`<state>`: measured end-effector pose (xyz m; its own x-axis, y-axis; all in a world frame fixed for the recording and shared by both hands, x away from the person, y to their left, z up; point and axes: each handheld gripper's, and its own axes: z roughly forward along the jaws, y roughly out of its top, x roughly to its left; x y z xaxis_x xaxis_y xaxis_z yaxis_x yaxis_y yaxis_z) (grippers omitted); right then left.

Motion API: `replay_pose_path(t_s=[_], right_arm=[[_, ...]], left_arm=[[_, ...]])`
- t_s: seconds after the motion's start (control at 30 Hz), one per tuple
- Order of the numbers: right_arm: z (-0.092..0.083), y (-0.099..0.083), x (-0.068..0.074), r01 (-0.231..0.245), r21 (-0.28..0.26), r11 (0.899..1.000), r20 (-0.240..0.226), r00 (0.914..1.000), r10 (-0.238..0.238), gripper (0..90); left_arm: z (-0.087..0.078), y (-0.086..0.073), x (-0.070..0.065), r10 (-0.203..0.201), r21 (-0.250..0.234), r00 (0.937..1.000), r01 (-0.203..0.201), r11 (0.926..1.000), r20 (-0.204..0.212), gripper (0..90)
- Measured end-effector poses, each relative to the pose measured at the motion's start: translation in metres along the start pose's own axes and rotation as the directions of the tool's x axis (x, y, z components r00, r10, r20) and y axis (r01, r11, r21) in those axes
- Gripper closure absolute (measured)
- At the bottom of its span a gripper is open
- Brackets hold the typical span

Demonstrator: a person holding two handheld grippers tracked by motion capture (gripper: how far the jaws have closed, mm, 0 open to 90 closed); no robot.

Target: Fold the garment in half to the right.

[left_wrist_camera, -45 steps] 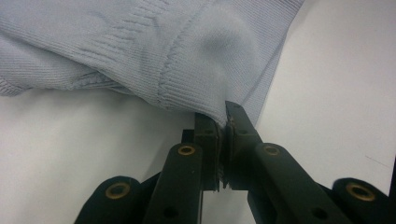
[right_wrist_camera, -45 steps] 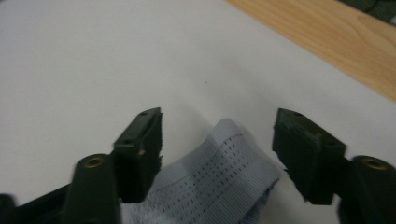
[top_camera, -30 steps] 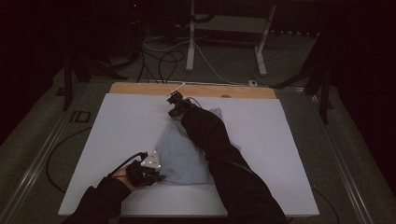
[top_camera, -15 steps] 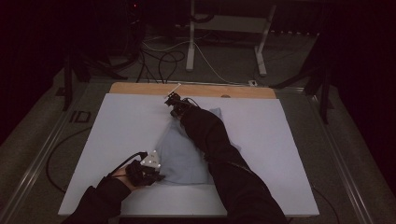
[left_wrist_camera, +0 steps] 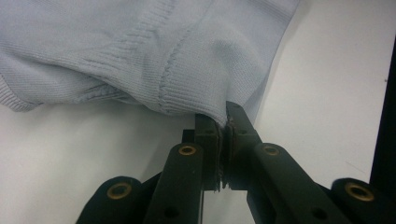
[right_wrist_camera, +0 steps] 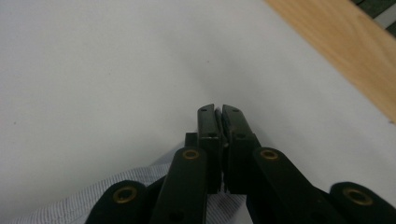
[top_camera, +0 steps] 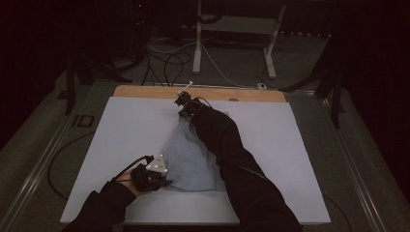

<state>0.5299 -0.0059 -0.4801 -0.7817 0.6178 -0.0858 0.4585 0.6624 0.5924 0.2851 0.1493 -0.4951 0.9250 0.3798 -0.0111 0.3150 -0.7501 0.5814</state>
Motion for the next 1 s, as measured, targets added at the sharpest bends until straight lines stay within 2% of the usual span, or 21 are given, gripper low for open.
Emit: replay_pose_path(t_s=[0.3, 0.57, 0.7, 0.83, 0.9, 1.0], right_arm=[[-0.019, -0.002, -0.007, -0.013, -0.039, 0.999, -0.012, 0.9998, 0.012, 88.2], [-0.042, -0.007, -0.015, -0.006, -0.067, 0.998, 0.0, 1.0, 0.006, 88.2], [-0.05, -0.01, -0.018, -0.009, -0.074, 0.997, 0.005, 0.9999, 0.01, 88.2], [-0.063, -0.015, -0.025, -0.024, -0.094, 0.995, 0.008, 0.9997, 0.025, 88.2], [-0.067, -0.017, -0.028, -0.012, -0.099, 0.995, 0.015, 0.9998, 0.014, 88.2], [-0.073, -0.022, -0.033, -0.022, -0.106, 0.994, 0.013, 0.9996, 0.023, 88.2]], left_arm=[[-0.006, 0.013, -0.002, 0.032, -0.001, 0.9995, -0.032, 0.9995, 0.005, 87.5], [-0.012, 0.033, -0.003, 0.071, -0.001, 0.9972, -0.071, 0.9975, 0.023, 87.6], [-0.013, 0.042, -0.004, 0.093, 0.005, 0.9954, -0.093, 0.9957, 0.024, 87.5], [-0.012, 0.061, -0.007, 0.13, 0.013, 0.9911, -0.13, 0.9914, 0.03, 87.6], [-0.011, 0.069, -0.008, 0.15, 0.018, 0.9882, -0.151, 0.9884, 0.031, 87.5], [-0.009, 0.076, -0.009, 0.159, 0.016, 0.9865, -0.16, 0.987, 0.037, 87.5]])
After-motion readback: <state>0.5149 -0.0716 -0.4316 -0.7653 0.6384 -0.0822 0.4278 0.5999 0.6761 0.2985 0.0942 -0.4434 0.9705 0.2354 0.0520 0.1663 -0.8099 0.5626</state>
